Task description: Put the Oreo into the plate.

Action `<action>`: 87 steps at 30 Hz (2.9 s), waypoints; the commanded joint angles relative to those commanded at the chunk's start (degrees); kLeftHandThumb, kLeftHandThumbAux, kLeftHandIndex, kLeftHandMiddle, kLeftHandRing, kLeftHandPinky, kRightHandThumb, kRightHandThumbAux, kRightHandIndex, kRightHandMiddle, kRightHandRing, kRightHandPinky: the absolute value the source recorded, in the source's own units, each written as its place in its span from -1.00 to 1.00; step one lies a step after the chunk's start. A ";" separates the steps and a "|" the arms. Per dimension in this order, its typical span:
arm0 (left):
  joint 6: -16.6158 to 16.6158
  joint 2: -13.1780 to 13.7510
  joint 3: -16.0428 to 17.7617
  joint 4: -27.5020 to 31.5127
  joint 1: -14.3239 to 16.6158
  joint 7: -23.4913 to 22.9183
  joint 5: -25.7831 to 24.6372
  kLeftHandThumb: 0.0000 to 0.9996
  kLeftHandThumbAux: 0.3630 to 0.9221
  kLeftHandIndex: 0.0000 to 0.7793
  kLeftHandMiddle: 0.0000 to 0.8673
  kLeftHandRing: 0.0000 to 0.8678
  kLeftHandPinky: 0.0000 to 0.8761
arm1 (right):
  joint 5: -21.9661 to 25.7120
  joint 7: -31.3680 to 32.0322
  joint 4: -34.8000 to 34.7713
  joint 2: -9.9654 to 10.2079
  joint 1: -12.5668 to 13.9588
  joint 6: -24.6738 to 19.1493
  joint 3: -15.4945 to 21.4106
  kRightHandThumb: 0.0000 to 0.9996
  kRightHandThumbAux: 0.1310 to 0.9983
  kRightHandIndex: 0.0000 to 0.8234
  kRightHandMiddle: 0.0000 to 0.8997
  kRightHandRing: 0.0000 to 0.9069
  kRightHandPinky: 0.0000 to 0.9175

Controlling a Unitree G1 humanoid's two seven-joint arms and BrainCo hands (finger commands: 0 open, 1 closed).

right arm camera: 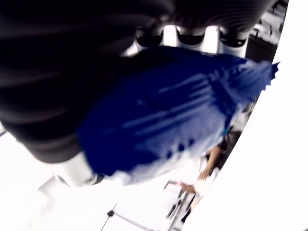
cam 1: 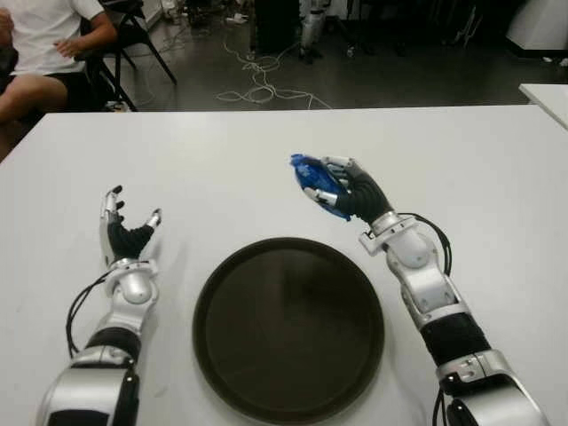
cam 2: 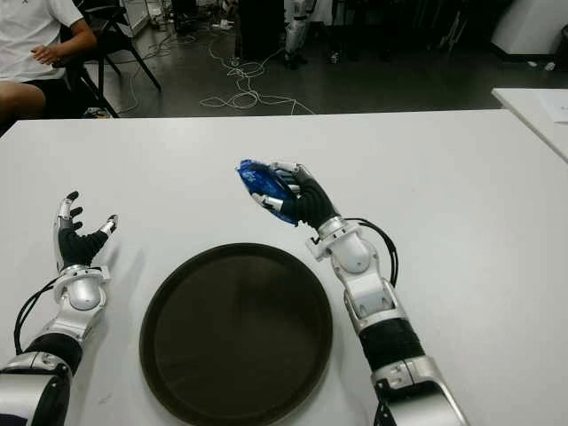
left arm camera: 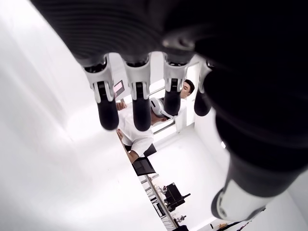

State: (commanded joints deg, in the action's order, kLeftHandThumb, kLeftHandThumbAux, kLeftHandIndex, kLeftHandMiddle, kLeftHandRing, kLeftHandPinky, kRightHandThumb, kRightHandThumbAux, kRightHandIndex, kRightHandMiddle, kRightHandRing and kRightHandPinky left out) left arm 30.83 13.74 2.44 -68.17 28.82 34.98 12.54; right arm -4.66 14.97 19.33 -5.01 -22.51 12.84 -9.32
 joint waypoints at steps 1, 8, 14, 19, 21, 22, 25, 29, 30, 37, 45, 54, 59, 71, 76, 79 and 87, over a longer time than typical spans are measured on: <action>0.02 -0.01 0.01 0.05 -0.02 -0.04 -0.02 -0.46 0.43 -0.71 -0.78 -0.73 -0.60 | 0.05 0.68 -0.39 -0.15 0.07 -0.45 -0.14 0.39 0.36 0.07 0.80 0.80 0.76; -0.04 -0.03 0.09 0.11 -0.03 -0.28 -0.14 -0.44 0.44 -0.72 -0.80 -0.77 -0.66 | -0.96 5.54 -1.67 -2.23 -0.12 -1.87 -1.91 0.37 0.36 0.07 0.81 0.83 0.79; -0.03 -0.18 -0.16 0.39 -0.14 -0.05 0.14 -0.47 0.43 -0.74 -0.78 -0.75 -0.63 | -3.33 9.04 -1.71 -4.92 -0.93 -1.44 -4.34 0.36 0.37 0.07 0.83 0.85 0.82; -0.01 -0.16 -0.22 0.51 -0.19 -0.36 0.11 -0.47 0.45 -0.73 -0.77 -0.71 -0.57 | -4.58 10.93 -2.33 -6.36 -1.31 -2.52 -5.79 0.36 0.37 0.06 0.84 0.86 0.84; -0.05 -0.17 -0.23 0.54 -0.20 -0.38 0.10 -0.46 0.45 -0.72 -0.76 -0.70 -0.56 | -4.98 11.35 -2.54 -6.73 -1.40 -2.82 -6.10 0.36 0.37 0.06 0.84 0.86 0.85; -0.07 -0.17 -0.20 0.55 -0.20 -0.41 0.06 -0.46 0.46 -0.72 -0.76 -0.70 -0.56 | -5.31 11.72 -2.61 -7.04 -1.55 -2.88 -6.46 0.36 0.37 0.06 0.84 0.86 0.85; -0.13 -0.20 -0.13 0.55 -0.18 -0.42 -0.02 -0.46 0.45 -0.71 -0.76 -0.71 -0.58 | -6.14 12.99 -2.77 -7.97 -2.14 -2.94 -7.58 0.36 0.37 0.07 0.84 0.86 0.86; -0.14 -0.31 -0.05 0.52 -0.15 -0.08 -0.05 -0.47 0.45 -0.71 -0.77 -0.72 -0.59 | -8.30 16.61 -4.01 -10.33 -3.45 -2.62 -9.78 0.38 0.37 0.07 0.85 0.87 0.86; -0.13 -0.34 -0.03 0.52 -0.15 -0.03 -0.06 -0.47 0.45 -0.71 -0.77 -0.72 -0.59 | -8.55 17.04 -4.22 -10.63 -3.57 -2.58 -10.04 0.38 0.37 0.07 0.85 0.87 0.86; -0.14 -0.38 -0.06 0.62 -0.17 0.06 -0.01 -0.44 0.45 -0.72 -0.76 -0.71 -0.59 | -9.95 17.63 -5.89 -11.44 -3.49 -2.80 -10.85 0.39 0.37 0.07 0.87 0.89 0.87; -0.14 -0.31 -0.14 0.71 -0.24 -0.24 0.03 -0.43 0.49 -0.72 -0.75 -0.69 -0.55 | -11.06 19.69 -7.70 -12.29 -3.62 -4.84 -11.82 0.39 0.37 0.06 0.86 0.86 0.84; 0.06 -0.09 -0.09 0.57 -0.35 -0.42 -0.02 -0.42 0.45 -0.71 -0.79 -0.74 -0.61 | -11.66 20.57 -9.28 -12.71 -3.48 -5.77 -12.45 0.39 0.37 0.06 0.87 0.88 0.85; 0.07 -0.02 -0.19 0.54 -0.37 -0.11 0.17 -0.43 0.43 -0.72 -0.79 -0.75 -0.64 | -11.29 20.94 -9.89 -12.63 -3.22 -6.43 -12.50 0.39 0.37 0.06 0.85 0.85 0.82; 0.95 0.01 -0.18 0.43 -0.40 0.05 0.17 -0.39 0.49 -0.70 -0.77 -0.73 -0.59 | -10.06 22.64 -11.13 -12.90 -2.60 -5.74 -12.87 0.39 0.37 0.07 0.84 0.85 0.83; 1.50 0.06 -0.24 0.44 -0.46 -0.03 0.24 -0.39 0.49 -0.70 -0.74 -0.68 -0.54 | -9.66 23.45 -12.59 -13.30 -2.22 -4.92 -12.96 0.39 0.37 0.06 0.88 0.88 0.85; 1.47 0.09 -0.27 0.36 -0.46 0.04 0.30 -0.40 0.48 -0.70 -0.74 -0.68 -0.55 | -9.65 23.80 -12.89 -13.40 -2.20 -4.77 -13.08 0.38 0.38 0.06 0.87 0.87 0.83; 0.98 0.18 -0.29 0.06 -0.32 0.34 0.44 -0.44 0.47 -0.71 -0.76 -0.69 -0.52 | -9.98 25.18 -13.12 -13.98 -2.66 -3.02 -13.83 0.38 0.38 0.06 0.91 0.92 0.92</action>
State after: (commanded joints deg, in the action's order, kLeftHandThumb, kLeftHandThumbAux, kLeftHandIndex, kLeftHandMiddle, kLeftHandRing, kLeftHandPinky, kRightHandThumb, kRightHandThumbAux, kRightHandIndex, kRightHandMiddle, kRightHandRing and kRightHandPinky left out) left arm 31.80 13.92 2.15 -68.11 28.50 35.32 12.98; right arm -14.65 40.15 6.21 -18.99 -25.17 9.82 -23.15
